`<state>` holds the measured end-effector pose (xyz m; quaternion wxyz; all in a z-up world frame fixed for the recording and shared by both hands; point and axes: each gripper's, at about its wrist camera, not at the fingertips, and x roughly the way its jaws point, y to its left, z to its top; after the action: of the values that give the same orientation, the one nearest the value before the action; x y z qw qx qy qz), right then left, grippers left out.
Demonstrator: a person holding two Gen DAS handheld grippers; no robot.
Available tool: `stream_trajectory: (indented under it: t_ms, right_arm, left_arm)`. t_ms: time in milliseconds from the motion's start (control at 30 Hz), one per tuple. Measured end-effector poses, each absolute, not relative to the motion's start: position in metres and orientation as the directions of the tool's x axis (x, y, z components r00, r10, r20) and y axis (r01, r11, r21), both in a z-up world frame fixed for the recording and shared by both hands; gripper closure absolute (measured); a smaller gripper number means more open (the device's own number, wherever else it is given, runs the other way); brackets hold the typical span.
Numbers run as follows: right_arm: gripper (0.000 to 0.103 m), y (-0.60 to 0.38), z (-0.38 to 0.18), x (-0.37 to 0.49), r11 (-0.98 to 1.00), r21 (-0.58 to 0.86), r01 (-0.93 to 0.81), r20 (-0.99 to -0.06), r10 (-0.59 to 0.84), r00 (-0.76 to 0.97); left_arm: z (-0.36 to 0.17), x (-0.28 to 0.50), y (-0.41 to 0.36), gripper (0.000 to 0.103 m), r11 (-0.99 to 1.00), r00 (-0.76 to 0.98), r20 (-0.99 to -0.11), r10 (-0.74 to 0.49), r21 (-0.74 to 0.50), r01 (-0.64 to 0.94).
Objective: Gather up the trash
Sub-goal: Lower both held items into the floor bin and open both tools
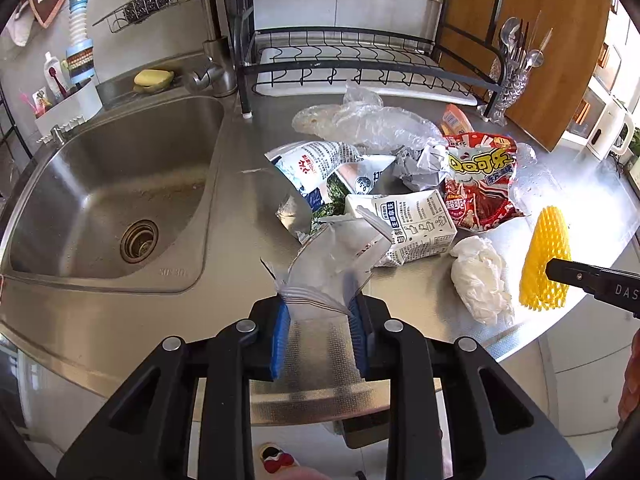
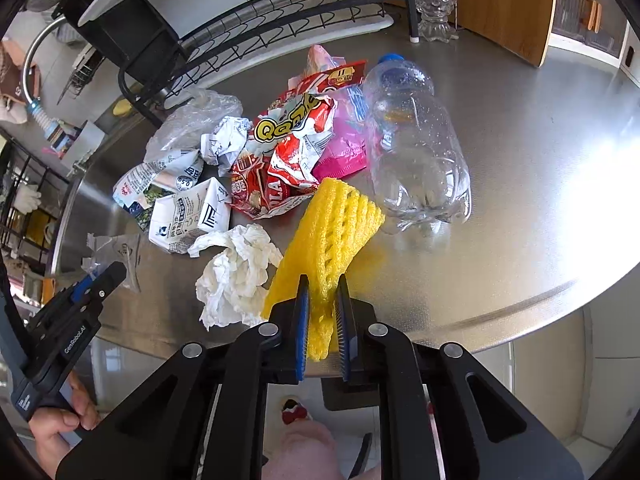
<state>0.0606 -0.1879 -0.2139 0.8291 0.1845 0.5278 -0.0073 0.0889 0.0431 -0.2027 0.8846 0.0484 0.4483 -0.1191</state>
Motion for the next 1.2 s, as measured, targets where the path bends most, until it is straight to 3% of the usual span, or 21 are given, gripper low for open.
stream_trajectory:
  t_ms: [333, 667, 1200]
  right_arm:
    - [0.090, -0.189, -0.195, 0.020, 0.932, 0.314, 0.180, -0.857, 0.196, 0.476]
    - [0.090, -0.181, -0.211, -0.039, 0.936, 0.314, 0.160, -0.876, 0.221, 0.428]
    - [0.090, -0.172, -0.336, -0.072, 0.919, 0.328, 0.218, -0.930, 0.273, 0.248]
  left_arm:
    - [-0.178, 0.035, 0.043, 0.078, 0.968, 0.586, -0.791, -0.177, -0.033, 0.248]
    - [-0.205, -0.030, 0.028, 0.078, 0.962, 0.529, -0.825, -0.196, -0.059, 0.265]
    - [-0.344, -0.067, 0.007, 0.079, 0.970, 0.351, -0.922, -0.166, -0.089, 0.226]
